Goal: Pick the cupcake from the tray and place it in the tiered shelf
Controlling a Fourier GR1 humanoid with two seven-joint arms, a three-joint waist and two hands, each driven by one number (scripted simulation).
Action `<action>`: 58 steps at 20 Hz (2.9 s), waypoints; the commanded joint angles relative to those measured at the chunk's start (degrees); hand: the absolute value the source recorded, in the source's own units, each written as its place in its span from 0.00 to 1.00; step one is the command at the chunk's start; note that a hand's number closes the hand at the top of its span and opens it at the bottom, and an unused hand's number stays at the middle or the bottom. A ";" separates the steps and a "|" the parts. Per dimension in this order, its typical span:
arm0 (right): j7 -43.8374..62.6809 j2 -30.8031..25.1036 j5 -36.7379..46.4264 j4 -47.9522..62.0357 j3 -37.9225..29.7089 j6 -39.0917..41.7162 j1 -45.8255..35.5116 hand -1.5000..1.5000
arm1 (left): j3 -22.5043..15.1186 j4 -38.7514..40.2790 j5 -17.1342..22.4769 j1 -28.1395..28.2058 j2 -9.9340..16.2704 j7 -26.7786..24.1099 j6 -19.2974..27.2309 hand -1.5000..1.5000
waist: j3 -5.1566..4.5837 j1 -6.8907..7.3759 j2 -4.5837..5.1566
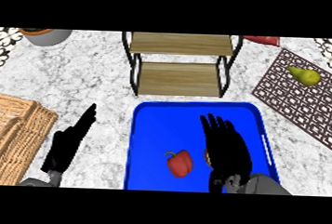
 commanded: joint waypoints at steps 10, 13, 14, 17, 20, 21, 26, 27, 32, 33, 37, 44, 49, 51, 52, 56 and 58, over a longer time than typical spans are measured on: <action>-4.59 3.37 8.56 6.88 -5.36 4.97 3.23 0.00 | 4.38 5.57 -3.64 -0.54 -3.49 -4.07 -3.73 0.50 | -0.01 -0.15 0.13; -5.30 3.58 9.18 8.15 -7.67 7.04 2.49 0.00 | 3.82 0.35 -4.60 1.17 -4.04 0.55 -2.29 0.50 | 0.00 -0.06 0.10; -7.32 2.89 11.52 6.31 -5.89 5.17 6.33 0.00 | 5.00 0.64 -5.09 -1.46 -4.50 2.21 -2.42 0.50 | 0.01 -0.22 0.08; -7.03 7.35 13.36 11.73 -8.28 7.23 2.67 0.00 | 6.62 2.06 -5.70 1.08 -4.01 -2.35 -4.61 0.50 | 0.00 -0.01 0.09; -10.98 5.78 15.26 10.27 -9.67 6.41 6.60 0.00 | 8.48 0.59 -5.34 -0.52 -4.22 1.25 -6.82 0.50 | 0.01 -0.09 0.07; -12.46 6.32 15.43 12.12 -10.97 7.66 4.20 0.00 | 9.61 2.73 -4.67 -1.09 -3.65 -0.11 -9.02 0.50 | 0.01 -0.06 0.09; -20.00 5.83 17.46 14.48 -8.93 5.01 5.65 1.00 | 8.13 -4.42 -6.89 2.42 -5.44 4.61 -6.28 0.50 | 0.03 0.13 0.05; -18.12 7.87 15.70 10.94 -10.92 8.71 5.09 1.00 | 8.00 0.72 -8.62 0.07 -6.79 1.41 -6.74 0.50 | 0.01 -0.13 0.08; -21.28 11.59 21.36 18.75 -10.96 3.28 3.49 1.00 | 7.85 -2.58 -10.84 3.70 -9.20 2.29 -4.45 0.50 | 0.02 0.12 0.08; -21.73 13.56 23.91 22.76 -9.24 -1.67 3.80 1.00 | 11.51 0.49 -8.37 -0.79 -6.37 1.64 -8.03 0.50 | 0.01 0.08 0.14; -21.08 11.57 26.90 15.29 -11.10 -0.07 4.97 1.00 | 10.69 3.34 -10.99 0.57 -8.84 -1.61 -7.64 0.50 | 0.00 -0.18 0.08; -3.84 17.41 25.87 2.62 -17.00 -2.32 12.47 1.00 | 12.44 -2.13 -7.65 2.94 -5.61 3.03 -10.38 0.50 | -0.02 -0.71 -0.22; 0.44 17.34 28.32 -10.44 -16.33 -0.01 14.56 1.00 | 13.18 2.37 -9.45 -1.87 -7.24 2.24 -9.05 0.50 | -0.03 -0.90 -0.03; 4.40 19.02 31.50 -15.69 -14.69 3.09 12.30 1.00 | 10.67 -0.03 -10.90 1.98 -8.78 0.57 -8.36 0.50 | -0.04 -0.56 -0.14; 5.59 17.67 33.29 -21.36 -12.92 4.64 14.76 1.00 | 11.53 1.46 -10.87 0.01 -8.64 1.78 -7.88 0.50 | -0.06 -1.18 -0.26; 5.22 18.04 35.86 -25.42 -18.58 10.63 4.82 1.00 | 11.72 0.54 -10.88 1.51 -8.17 0.84 -8.71 0.50 | -0.08 -0.35 -0.07; 4.96 19.62 36.42 -25.84 -18.28 3.99 3.16 1.00 | 11.04 0.98 -11.54 0.91 -9.54 0.57 -7.93 0.50 | -0.04 -0.21 0.00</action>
